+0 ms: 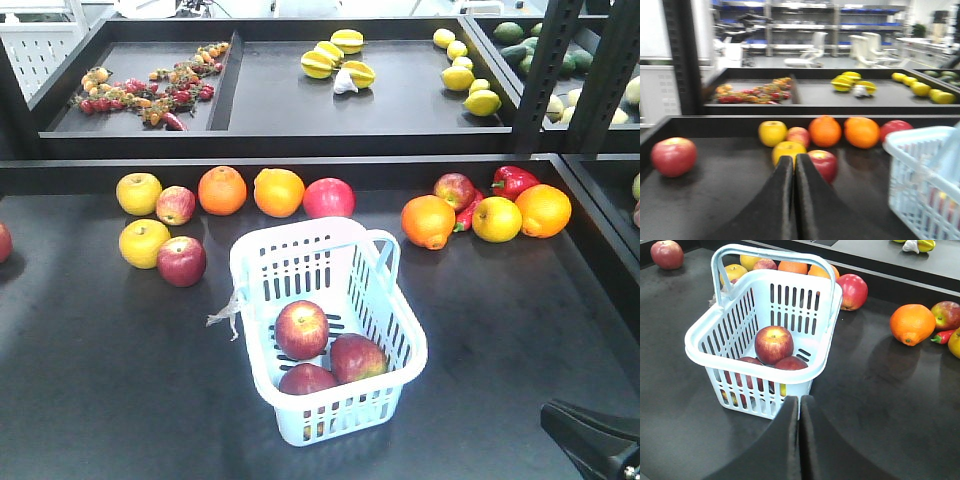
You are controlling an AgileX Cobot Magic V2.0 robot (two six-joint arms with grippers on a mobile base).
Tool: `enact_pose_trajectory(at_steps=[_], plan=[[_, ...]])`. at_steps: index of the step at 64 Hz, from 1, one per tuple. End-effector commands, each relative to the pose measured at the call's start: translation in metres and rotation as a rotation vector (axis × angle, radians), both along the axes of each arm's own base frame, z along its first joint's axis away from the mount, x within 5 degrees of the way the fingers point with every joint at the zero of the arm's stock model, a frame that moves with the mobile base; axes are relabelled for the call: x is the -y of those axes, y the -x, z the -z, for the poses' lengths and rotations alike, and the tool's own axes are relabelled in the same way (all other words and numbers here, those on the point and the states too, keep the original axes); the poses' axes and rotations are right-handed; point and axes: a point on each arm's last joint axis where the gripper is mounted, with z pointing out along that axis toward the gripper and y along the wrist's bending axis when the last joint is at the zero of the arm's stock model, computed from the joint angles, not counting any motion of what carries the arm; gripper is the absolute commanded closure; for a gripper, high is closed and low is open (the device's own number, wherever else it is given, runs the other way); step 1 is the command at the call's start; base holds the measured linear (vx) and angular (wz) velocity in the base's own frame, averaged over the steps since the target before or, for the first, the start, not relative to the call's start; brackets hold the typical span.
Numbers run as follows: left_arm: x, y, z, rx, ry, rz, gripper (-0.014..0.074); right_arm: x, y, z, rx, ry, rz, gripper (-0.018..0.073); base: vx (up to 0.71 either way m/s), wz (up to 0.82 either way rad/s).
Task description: Pick three apples into basket with both arms
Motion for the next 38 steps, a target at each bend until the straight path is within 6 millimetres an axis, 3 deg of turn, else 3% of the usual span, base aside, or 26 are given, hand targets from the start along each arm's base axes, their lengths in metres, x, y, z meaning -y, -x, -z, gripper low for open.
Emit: enact_pose_trajectory(at_steps=[1, 38], plan=[[-0.0018, 0.0004, -0.0006, 0.079, 0.009, -0.034, 0.0604, 0.0014, -0.0043, -0.0125, 0.065, -0.030, 0.035, 0.0564, 0.00, 0.00], [-0.0036, 0.0005, -0.0024, 0.096, 0.010, -0.066, 0.0604, 0.0014, -0.0043, -0.0125, 0.065, -0.030, 0.035, 0.0564, 0.00, 0.00]])
